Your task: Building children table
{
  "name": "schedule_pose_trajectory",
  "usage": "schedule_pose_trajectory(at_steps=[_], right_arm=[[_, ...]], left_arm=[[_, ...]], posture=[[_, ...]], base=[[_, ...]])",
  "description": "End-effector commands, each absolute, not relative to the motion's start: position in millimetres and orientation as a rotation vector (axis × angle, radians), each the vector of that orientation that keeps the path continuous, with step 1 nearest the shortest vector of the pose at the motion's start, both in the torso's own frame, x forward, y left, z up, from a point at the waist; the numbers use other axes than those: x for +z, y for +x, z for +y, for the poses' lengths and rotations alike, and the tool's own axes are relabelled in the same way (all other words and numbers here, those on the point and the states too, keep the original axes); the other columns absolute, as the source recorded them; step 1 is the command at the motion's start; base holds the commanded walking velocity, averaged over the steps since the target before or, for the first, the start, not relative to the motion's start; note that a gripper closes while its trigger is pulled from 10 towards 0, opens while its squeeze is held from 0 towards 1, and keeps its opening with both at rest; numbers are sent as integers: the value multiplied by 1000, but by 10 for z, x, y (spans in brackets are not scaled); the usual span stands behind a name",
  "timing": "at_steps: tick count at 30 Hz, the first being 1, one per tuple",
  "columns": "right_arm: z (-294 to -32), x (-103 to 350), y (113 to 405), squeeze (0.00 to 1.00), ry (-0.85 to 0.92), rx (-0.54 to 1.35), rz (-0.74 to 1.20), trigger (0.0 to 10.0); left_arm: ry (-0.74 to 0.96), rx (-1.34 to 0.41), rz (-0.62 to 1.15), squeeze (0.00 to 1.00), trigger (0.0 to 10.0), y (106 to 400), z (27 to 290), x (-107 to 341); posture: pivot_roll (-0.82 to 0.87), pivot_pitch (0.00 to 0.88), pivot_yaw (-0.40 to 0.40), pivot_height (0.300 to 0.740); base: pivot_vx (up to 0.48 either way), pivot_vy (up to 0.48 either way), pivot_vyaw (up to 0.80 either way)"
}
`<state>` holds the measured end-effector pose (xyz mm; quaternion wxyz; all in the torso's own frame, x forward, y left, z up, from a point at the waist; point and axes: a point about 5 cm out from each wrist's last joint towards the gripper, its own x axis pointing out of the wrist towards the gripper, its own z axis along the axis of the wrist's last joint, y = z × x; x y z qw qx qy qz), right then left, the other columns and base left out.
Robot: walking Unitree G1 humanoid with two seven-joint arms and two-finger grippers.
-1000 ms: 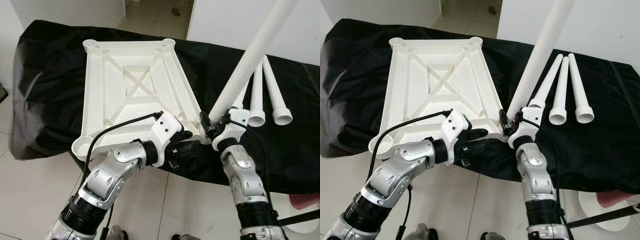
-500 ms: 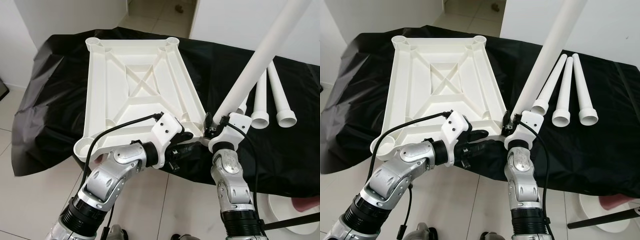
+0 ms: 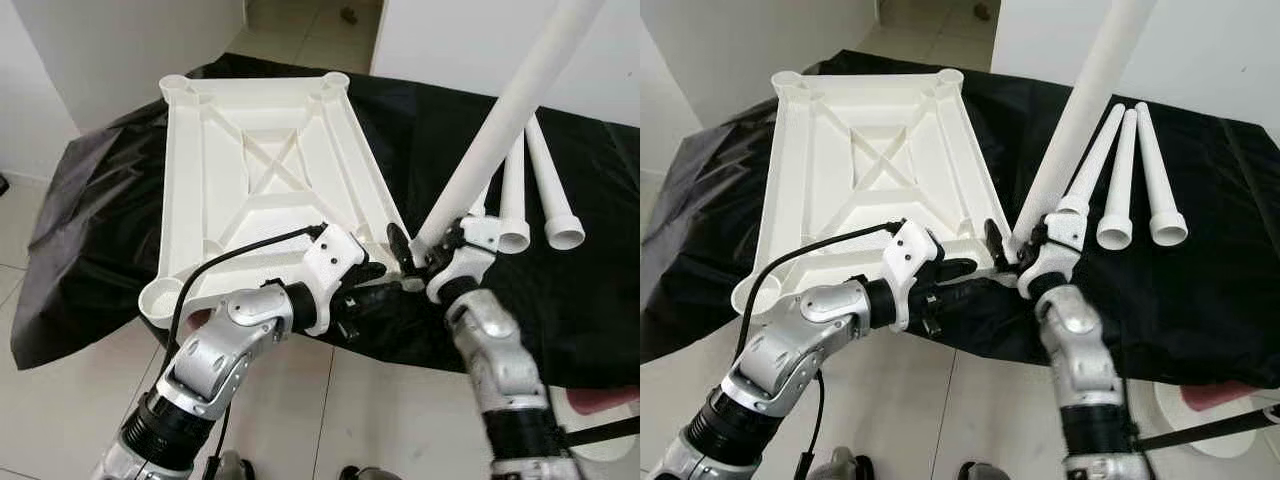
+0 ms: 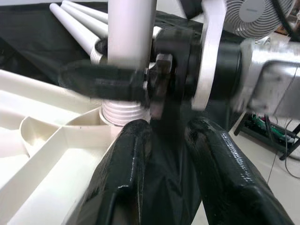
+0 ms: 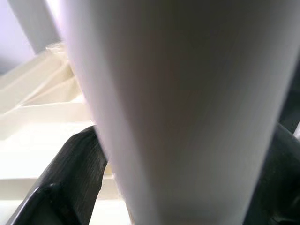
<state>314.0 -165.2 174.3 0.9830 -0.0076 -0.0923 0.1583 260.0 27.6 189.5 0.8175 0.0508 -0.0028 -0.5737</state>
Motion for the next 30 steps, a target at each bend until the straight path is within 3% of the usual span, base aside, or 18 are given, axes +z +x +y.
schedule_pose_trajectory(at_steps=[1,7,8,9,17,18,19,30], right_arm=[[-1636,1672,3161,0,-35,387,-150,10000],[-1653,1657,3200,0,-70,465,-145,10000],[-1662,1628,3202,0,-65,480,-130,1725],[-1678,1587,3201,0,-66,496,-111,0],[-1745,1465,3154,0,-76,506,-68,0],[-1755,1463,3153,0,-73,496,-69,2784],[-1761,1465,3152,0,-78,475,-71,10000],[-1710,1472,3104,0,-43,363,-111,10000]], left_arm=[[111,-1239,-15,0,10000,2601,252,1911],[111,-1245,-14,0,10000,2605,249,1919],[112,-1248,-13,0,10000,2602,249,1920],[113,-1251,-12,0,10000,2599,249,1920],[110,-1255,-9,0,10000,2592,236,1911],[110,-1256,-9,0,10000,2591,234,1910],[112,-1256,-9,0,10000,2594,236,1911],[116,-1253,-5,0,10000,2593,255,1907]], posture=[[33,113,-24,740],[37,114,-16,740],[38,115,-16,740],[35,114,-17,740],[22,119,-18,740],[22,119,-18,740],[23,119,-20,740],[32,121,-23,740]], base=[[0,0,0],[0,0,0],[0,0,0],[0,0,0],[0,0,0],[0,0,0],[0,0,0],[0,0,0]])
